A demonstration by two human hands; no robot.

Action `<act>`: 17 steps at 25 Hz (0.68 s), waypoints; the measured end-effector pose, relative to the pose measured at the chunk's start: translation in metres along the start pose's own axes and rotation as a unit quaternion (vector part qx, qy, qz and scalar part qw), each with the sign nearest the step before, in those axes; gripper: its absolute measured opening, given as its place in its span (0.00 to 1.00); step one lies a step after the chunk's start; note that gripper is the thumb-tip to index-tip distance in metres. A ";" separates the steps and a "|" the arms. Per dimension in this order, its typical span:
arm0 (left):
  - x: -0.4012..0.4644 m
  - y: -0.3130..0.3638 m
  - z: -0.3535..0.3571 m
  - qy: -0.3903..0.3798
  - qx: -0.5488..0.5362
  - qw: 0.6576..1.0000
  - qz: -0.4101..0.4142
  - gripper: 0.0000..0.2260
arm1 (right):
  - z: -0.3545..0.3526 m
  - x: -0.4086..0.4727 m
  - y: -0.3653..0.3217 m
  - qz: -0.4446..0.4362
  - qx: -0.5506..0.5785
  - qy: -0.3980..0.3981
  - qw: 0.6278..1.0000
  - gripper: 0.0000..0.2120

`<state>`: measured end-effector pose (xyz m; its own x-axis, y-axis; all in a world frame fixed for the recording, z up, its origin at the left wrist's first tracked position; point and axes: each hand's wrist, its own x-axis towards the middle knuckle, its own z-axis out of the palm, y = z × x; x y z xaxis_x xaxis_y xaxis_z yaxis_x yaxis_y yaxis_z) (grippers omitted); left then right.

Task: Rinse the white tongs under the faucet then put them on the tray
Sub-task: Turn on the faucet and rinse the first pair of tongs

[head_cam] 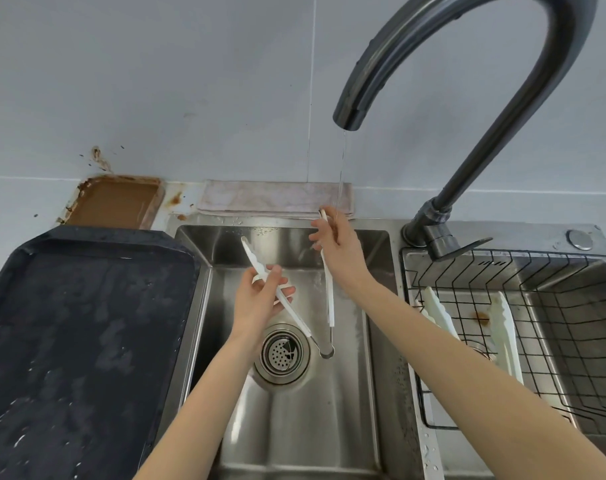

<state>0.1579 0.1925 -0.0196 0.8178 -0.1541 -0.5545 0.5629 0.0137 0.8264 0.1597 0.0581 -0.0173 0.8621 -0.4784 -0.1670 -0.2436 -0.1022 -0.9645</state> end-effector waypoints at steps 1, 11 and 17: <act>0.000 0.000 -0.002 0.002 0.001 1.000 0.002 0.02 | 0.004 0.002 -0.001 -0.003 -0.015 0.003 1.000 0.16; -0.012 -0.004 0.006 -0.056 0.098 0.991 0.067 0.04 | 0.019 0.005 0.013 0.026 -0.038 0.088 0.995 0.19; -0.009 0.001 0.001 -0.027 0.117 0.984 0.132 0.08 | -0.009 0.007 0.006 0.226 0.371 -0.013 0.901 0.23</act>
<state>0.1510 0.1927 -0.0135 0.9208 -0.2287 -0.3160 0.2827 -0.1668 0.9446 0.1597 0.0460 -0.0222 0.7615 -0.3041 -0.5724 -0.2158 0.7138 -0.6663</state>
